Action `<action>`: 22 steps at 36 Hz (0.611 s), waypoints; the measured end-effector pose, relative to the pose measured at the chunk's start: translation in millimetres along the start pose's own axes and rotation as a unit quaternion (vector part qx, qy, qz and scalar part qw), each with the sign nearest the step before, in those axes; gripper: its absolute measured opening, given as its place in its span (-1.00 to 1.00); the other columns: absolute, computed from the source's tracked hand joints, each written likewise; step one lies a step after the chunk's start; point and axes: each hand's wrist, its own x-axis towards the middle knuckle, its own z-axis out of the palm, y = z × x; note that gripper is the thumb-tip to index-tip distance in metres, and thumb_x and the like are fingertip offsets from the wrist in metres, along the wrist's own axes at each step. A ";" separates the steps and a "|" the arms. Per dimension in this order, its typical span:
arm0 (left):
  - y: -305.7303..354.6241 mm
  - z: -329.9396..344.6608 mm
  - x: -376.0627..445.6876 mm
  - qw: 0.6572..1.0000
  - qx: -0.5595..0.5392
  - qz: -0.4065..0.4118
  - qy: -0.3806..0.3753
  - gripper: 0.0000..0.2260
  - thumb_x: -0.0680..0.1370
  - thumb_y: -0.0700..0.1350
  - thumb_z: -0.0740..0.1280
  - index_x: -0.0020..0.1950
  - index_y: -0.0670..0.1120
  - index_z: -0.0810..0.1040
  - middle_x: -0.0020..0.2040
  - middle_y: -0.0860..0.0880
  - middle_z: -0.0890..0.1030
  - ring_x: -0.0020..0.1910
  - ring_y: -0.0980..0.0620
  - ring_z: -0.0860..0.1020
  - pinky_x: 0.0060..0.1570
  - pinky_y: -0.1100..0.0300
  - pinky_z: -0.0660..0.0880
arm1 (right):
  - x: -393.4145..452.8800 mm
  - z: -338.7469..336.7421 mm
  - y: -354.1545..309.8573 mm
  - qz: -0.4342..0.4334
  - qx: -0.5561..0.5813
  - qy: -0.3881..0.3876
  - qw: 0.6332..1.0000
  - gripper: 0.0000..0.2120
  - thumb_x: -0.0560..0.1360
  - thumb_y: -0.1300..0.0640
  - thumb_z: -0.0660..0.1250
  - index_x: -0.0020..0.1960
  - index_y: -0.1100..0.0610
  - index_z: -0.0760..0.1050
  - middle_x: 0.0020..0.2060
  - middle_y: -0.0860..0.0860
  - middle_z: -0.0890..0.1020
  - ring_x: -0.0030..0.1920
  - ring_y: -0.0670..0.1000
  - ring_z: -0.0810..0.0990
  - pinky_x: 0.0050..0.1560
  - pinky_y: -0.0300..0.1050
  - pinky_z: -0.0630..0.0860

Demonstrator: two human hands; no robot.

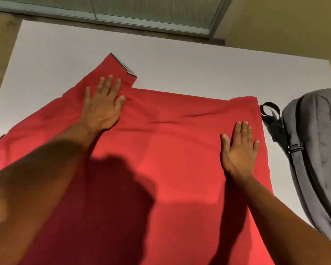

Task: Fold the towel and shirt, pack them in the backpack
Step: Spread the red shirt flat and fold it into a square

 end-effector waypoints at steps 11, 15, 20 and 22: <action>21.7 -7.9 13.8 0.989 -0.074 -0.048 0.120 -0.50 0.69 -0.03 0.13 0.63 -0.12 0.19 0.65 -0.19 0.11 0.65 -0.16 0.00 0.56 -0.29 -0.09 | 8.6 -6.3 -1.2 -0.001 0.056 0.017 0.998 -0.38 0.71 -0.22 0.03 0.65 0.09 0.17 0.65 0.04 0.16 0.65 0.04 0.03 0.63 0.22 -0.08; 62.1 -1.0 23.3 0.959 -0.089 0.161 0.214 -0.68 0.65 -0.23 0.27 0.42 -0.15 0.50 0.44 -0.15 0.48 0.46 -0.15 0.40 0.47 -0.12 0.27 | 41.6 -21.4 2.5 0.040 0.116 0.101 0.987 -0.50 0.66 -0.07 0.26 0.48 0.20 0.39 0.39 0.21 0.46 0.42 0.24 0.40 0.45 0.23 0.32; 109.6 10.6 39.7 0.963 -0.062 0.243 0.098 -0.80 0.64 -0.12 0.33 0.22 -0.10 0.64 0.14 -0.09 0.63 0.10 -0.16 0.54 0.04 -0.09 0.51 | 92.5 -41.2 9.2 0.152 0.164 0.079 0.972 -0.54 0.63 -0.03 0.29 0.41 0.23 0.46 0.32 0.22 0.49 0.34 0.26 0.44 0.32 0.16 0.39; 116.4 13.2 44.0 0.964 -0.061 0.237 0.101 -0.85 0.63 -0.09 0.35 0.11 -0.09 0.67 0.05 -0.07 0.61 0.02 -0.13 0.51 -0.06 -0.07 0.51 | 105.3 -46.1 8.5 0.177 0.165 0.066 0.968 -0.54 0.63 -0.05 0.31 0.38 0.24 0.47 0.32 0.21 0.49 0.35 0.26 0.43 0.31 0.16 0.38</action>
